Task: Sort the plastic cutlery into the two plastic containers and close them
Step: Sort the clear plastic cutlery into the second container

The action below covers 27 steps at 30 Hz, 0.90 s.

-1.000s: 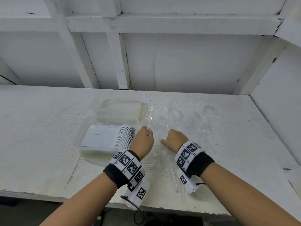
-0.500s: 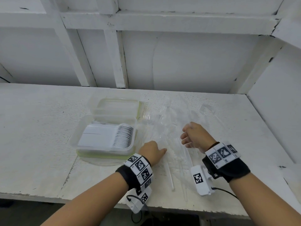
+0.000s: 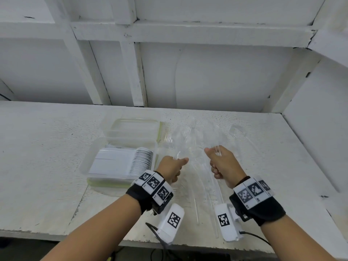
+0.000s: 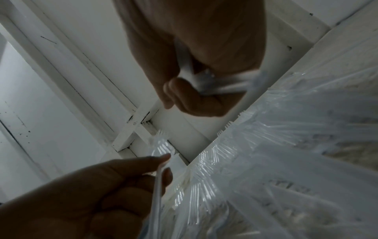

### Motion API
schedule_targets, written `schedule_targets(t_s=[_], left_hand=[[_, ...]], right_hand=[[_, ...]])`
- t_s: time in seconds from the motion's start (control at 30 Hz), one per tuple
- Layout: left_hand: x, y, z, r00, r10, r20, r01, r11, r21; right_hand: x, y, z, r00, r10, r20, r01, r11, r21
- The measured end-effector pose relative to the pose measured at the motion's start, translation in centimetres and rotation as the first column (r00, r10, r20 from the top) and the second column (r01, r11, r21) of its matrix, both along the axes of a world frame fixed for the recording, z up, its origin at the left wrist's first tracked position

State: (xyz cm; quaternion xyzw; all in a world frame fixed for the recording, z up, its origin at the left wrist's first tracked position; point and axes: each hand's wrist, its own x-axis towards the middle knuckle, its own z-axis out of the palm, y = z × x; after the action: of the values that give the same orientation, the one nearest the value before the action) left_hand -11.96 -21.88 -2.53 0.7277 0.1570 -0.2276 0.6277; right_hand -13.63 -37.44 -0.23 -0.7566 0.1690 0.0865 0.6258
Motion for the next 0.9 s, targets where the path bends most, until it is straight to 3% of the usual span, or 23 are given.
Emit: schedule_targets(t_s=[0.07,0.17,0.3,0.43,0.63,0.8,0.9], left_hand=[[-0.2,0.1,0.7,0.998,-0.017,0.068,0.019,1.0,-0.023],[-0.7,0.0,1.5,0.972,-0.119,0.201,0.11,0.992,0.056],[-1.4,-0.1,2.4,0.955,-0.16,0.25,0.154,0.987,0.045],[-1.8,0.3,3.2,0.938,-0.181,0.297,0.179,0.983,0.034],[-2.7,1.1,3.9,0.953,-0.079,0.294,0.071,0.997,0.039],[-2.8,2.0,3.1,0.892,-0.139,0.431,0.06,0.979,0.193],[-3.0,2.0,2.8,0.878,-0.108,0.466,0.05,0.99,0.135]], right_hand=[[0.2,0.6,0.1,0.999,0.012,0.037,-0.01,0.999,-0.053],[0.4,1.6,0.5,0.993,0.063,0.096,-0.057,0.996,-0.062],[0.6,2.5,1.1,0.989,0.075,0.129,-0.076,0.997,0.002],[0.7,2.8,1.2,0.979,0.056,0.195,-0.05,0.998,-0.032],[0.8,2.2,1.8,0.958,-0.088,0.273,0.089,0.996,0.008],[0.5,2.8,3.1,0.943,-0.06,0.326,0.01,0.988,0.153],[0.3,3.8,3.0,0.939,-0.051,0.34,0.013,0.994,0.113]])
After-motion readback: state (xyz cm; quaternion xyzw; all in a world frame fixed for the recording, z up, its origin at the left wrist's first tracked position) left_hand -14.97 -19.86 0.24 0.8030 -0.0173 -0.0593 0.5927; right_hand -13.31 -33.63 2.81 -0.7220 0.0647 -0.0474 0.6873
